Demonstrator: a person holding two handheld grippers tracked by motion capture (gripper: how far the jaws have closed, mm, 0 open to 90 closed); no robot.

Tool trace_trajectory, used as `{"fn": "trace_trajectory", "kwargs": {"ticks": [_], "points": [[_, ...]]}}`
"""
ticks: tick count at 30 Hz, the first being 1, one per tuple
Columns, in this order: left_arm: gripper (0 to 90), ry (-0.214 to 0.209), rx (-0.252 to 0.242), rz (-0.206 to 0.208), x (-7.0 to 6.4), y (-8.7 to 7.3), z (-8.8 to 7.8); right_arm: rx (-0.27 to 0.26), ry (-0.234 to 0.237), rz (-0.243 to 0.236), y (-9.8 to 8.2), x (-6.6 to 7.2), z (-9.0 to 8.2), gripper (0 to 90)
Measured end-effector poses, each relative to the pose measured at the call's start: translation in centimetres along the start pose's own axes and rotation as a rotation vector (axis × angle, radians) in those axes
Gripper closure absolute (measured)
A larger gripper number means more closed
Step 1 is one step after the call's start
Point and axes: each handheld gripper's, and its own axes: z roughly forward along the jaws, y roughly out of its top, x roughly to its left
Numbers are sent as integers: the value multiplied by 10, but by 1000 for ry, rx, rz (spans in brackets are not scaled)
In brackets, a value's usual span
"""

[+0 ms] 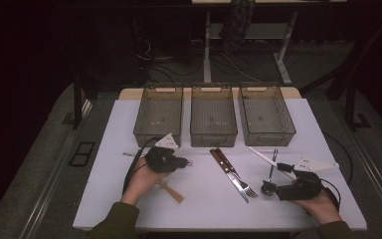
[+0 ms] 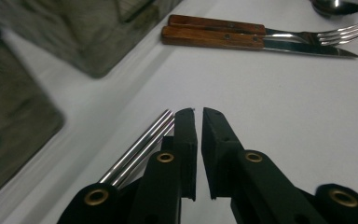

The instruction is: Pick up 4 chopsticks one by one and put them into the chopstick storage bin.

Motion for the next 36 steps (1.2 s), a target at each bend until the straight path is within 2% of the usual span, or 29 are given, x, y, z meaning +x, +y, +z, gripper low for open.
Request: {"fn": "trace_trajectory", "kwargs": {"ticks": [4,8,11,18,21,25,27,36], "points": [[822,39,-10,-41,13,-11,-23,0,-1,0,0,0,0,117],[835,113,-17,-89,31,-24,-44,4,-1,1,0,0,0,117],[835,151,-24,-128,44,-34,-56,5,1,0,0,0,1,117],[841,239,-3,-212,69,-57,-69,5,1,1,0,0,1,117],[804,262,11,-225,76,-65,-70,6,2,1,0,0,1,117],[738,242,11,-218,80,-68,-68,9,4,1,-1,0,2,117],[700,206,4,-210,80,-68,-65,10,4,2,-1,0,2,117],[621,113,14,-121,76,-60,-46,12,7,3,-1,0,2,117]]}}
